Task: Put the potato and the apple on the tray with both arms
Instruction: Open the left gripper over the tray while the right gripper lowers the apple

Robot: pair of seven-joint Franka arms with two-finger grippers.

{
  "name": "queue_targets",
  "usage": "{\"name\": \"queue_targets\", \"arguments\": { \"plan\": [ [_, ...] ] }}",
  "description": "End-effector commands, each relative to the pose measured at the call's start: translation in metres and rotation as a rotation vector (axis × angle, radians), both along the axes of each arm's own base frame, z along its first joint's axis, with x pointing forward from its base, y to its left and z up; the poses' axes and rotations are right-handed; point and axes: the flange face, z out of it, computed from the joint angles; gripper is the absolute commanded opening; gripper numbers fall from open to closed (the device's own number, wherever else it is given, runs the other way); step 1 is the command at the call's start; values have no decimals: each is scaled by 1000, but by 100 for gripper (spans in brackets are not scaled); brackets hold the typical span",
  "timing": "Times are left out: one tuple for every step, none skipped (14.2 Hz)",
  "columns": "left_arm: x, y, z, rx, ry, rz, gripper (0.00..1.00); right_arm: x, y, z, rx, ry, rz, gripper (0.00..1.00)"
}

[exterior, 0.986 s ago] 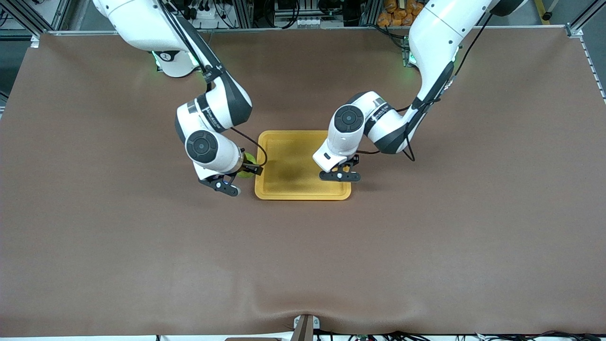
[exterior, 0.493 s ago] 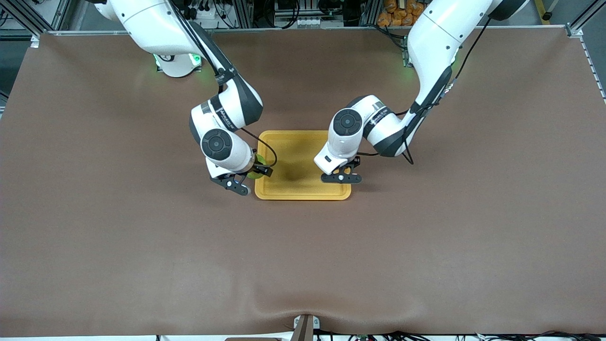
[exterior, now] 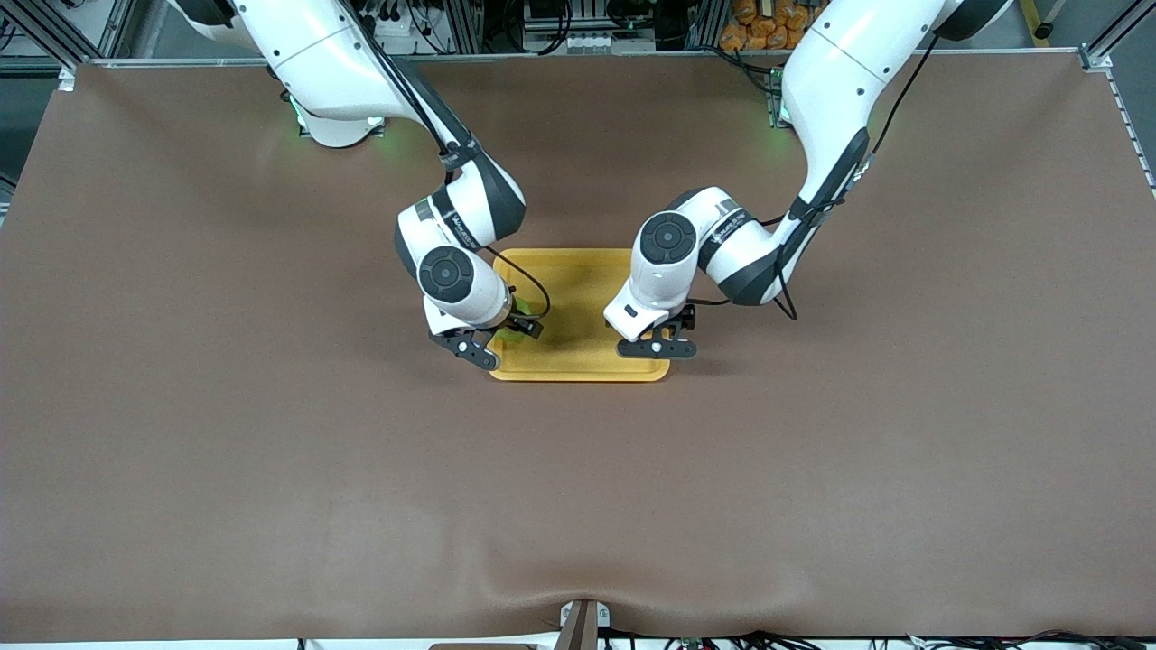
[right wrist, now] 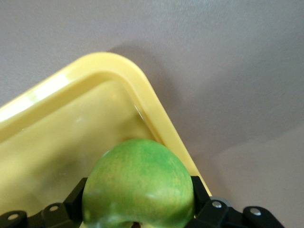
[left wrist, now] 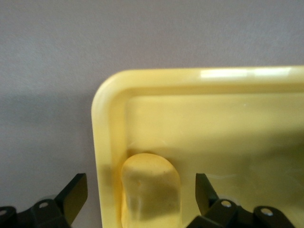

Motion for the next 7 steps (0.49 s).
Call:
{"name": "queue_targets", "arguments": {
  "plan": [
    [15,20,39,36,-42,31,100,-4,8,-4,0,7,-28,0],
    [23,32,51,43,-49,41,100,-4,8,-7,0,4,-32,0],
    [29,42,63,51,-52,48,100,-4,8,-8,1,3,-34,10],
    [37,56,76,57,-49,46,100,-5,8,-12,-5,8,-45,54],
    [45,67,90,67,-48,34,100,-4,9,-11,-9,9,-73,89],
    [54,81,105,81,-40,30,100,-7,12,-11,-13,9,-79,100],
    [60,89,122,77,-23,39,100,-8,13,-12,-16,7,-73,100]
  ]
}}
